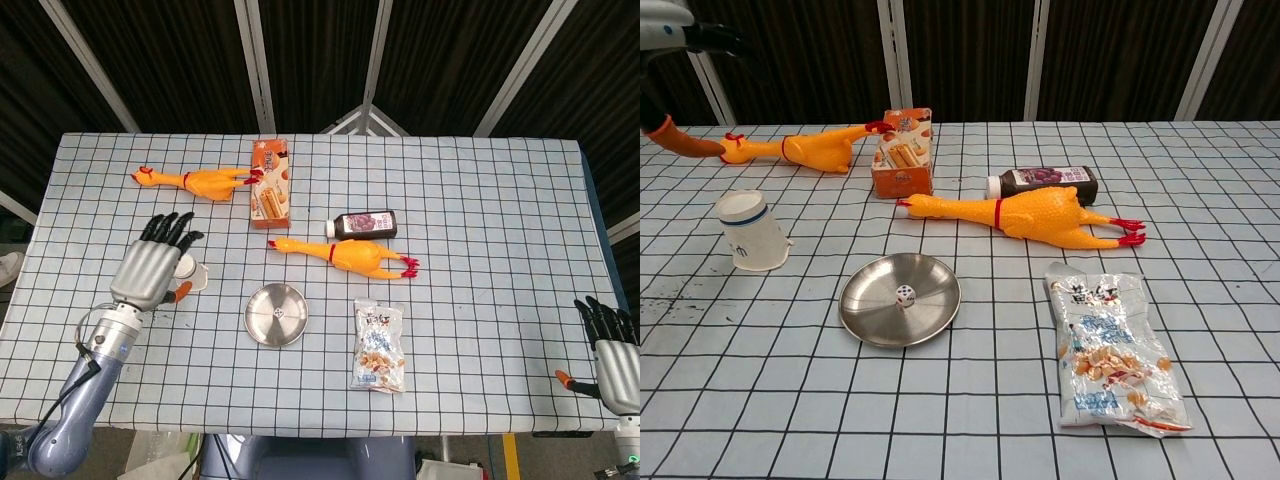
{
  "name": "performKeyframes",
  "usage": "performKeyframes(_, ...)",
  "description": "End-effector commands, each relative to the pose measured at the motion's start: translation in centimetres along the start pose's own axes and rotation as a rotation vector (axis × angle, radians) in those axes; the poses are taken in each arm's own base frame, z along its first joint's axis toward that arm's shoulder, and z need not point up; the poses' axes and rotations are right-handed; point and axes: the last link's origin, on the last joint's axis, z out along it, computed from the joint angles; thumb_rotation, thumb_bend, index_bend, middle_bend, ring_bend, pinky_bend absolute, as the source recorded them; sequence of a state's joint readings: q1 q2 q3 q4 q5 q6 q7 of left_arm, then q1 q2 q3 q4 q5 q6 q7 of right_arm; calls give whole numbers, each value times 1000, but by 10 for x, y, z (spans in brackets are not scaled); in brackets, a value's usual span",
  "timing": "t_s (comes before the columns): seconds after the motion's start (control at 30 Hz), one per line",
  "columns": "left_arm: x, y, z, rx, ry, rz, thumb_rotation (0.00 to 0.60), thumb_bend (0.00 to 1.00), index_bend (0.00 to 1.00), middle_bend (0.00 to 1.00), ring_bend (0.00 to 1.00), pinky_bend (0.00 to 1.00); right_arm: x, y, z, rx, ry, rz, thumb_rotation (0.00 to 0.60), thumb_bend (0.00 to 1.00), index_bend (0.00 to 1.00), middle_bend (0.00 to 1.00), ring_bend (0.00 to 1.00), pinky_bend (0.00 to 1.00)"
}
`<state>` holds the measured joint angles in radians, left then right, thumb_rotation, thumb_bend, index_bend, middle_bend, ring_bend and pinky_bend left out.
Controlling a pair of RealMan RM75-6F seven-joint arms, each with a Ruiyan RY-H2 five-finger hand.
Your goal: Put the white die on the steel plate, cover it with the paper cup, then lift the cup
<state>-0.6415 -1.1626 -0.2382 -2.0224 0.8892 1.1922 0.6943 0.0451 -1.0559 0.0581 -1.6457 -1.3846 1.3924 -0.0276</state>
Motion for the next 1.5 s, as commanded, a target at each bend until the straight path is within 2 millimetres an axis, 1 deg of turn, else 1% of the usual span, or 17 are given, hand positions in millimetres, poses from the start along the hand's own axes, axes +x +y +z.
performKeyframes(0.03,3,-30,14,105,14,22,600,382,89,0,0,0,0,1,1,-4,-2,-4,600,124,77,45,52,0)
performKeyframes(0.17,-10,-49,26,186,-16,71,600,331,5,0,0,0,-1,3,3,-16,-6,-4,600,124,77,46,53,0)
performKeyframes(0.3,-28,-59,38,241,-49,82,600,303,0,0,0,0,-3,4,5,-21,-14,-5,600,124,83,45,52,0)
performKeyframes(0.43,-46,-62,45,255,-91,101,600,285,3,0,0,0,-6,4,7,-24,-25,-8,600,124,88,45,52,0)
performKeyframes(0.5,-50,-61,48,248,-98,107,600,234,21,0,0,0,-6,5,8,-28,-29,-10,600,124,92,45,52,0)
performKeyframes(0.57,-53,-59,49,235,-93,102,600,150,54,0,0,0,-7,6,9,-33,-36,-10,600,124,93,45,52,0)
performKeyframes(0.63,-55,-57,50,222,-94,99,600,128,74,0,0,0,-8,6,10,-36,-43,-10,600,124,93,45,52,0)
performKeyframes(0.9,-61,-50,50,192,-100,100,600,128,129,6,0,0,-8,5,9,-36,-44,-13,600,124,93,45,52,0)
performKeyframes(1.1,-66,-47,50,178,-105,111,600,135,173,68,0,0,-8,5,9,-38,-46,-12,600,124,93,45,52,0)
performKeyframes(1.5,-83,-37,55,163,-141,104,600,299,232,150,0,0,-8,6,9,-45,-51,-12,600,124,93,45,52,0)
